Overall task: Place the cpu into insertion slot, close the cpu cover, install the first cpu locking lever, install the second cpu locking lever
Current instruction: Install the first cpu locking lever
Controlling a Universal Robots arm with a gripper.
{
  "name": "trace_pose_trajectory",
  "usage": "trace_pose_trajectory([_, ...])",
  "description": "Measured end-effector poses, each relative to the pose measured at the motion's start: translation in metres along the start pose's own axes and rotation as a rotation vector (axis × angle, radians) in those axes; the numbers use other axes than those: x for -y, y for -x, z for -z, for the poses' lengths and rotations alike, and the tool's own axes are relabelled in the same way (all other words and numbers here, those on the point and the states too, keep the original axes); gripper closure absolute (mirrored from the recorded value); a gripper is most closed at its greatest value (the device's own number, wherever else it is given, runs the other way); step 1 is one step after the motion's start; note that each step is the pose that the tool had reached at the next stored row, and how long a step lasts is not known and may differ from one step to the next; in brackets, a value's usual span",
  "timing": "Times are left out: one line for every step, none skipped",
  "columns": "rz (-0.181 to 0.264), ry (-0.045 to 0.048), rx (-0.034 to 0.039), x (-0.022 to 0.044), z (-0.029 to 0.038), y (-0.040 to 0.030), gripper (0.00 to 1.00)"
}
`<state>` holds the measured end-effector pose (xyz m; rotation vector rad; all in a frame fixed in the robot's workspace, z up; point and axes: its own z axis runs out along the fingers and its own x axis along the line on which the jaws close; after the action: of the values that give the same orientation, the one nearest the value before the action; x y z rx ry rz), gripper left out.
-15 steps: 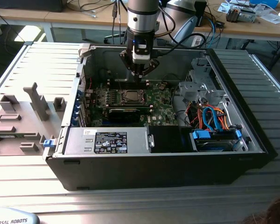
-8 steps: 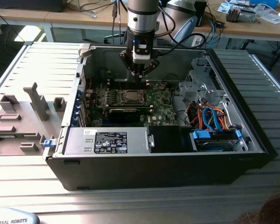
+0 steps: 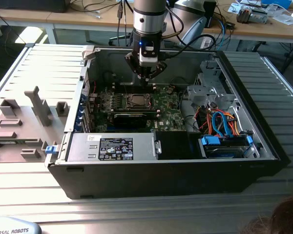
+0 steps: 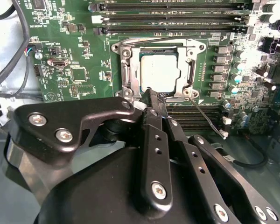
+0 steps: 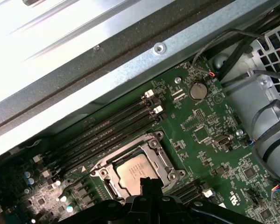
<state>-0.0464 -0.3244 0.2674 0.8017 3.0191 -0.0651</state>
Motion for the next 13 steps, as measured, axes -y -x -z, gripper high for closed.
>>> trace_pose_trajectory([0.001,0.0,0.0001,0.0,0.0,0.0,0.89])
trace_pose_trajectory([0.002,0.0,0.0001,0.0,0.0,0.0,0.89])
trace_pose_trajectory([0.003,0.0001,0.0001,0.0,0.0,0.0,0.89])
trace_pose_trajectory([0.003,0.0,0.0002,0.0,0.0,0.0,0.89])
trace_pose_trajectory([0.005,0.0001,0.0002,0.0,0.0,0.0,0.89])
trace_pose_trajectory([0.006,0.0001,0.0002,0.0,0.0,0.0,0.89])
trace_pose_trajectory([0.007,0.0002,0.0003,0.0,0.0,0.0,0.89])
trace_pose_trajectory([0.008,0.0002,0.0003,0.0,0.0,0.0,0.89])
trace_pose_trajectory([0.009,0.0003,0.0004,0.0,0.0,0.0,0.89])
trace_pose_trajectory([0.01,0.0002,0.0004,0.0,0.0,0.0,0.89])
trace_pose_trajectory([0.012,0.0003,0.0005,0.0,0.0,0.0,0.89])
trace_pose_trajectory([0.012,0.0003,0.0005,0.0,0.0,0.0,0.89])
trace_pose_trajectory([0.013,0.0003,0.0005,0.0,0.0,0.0,0.89])
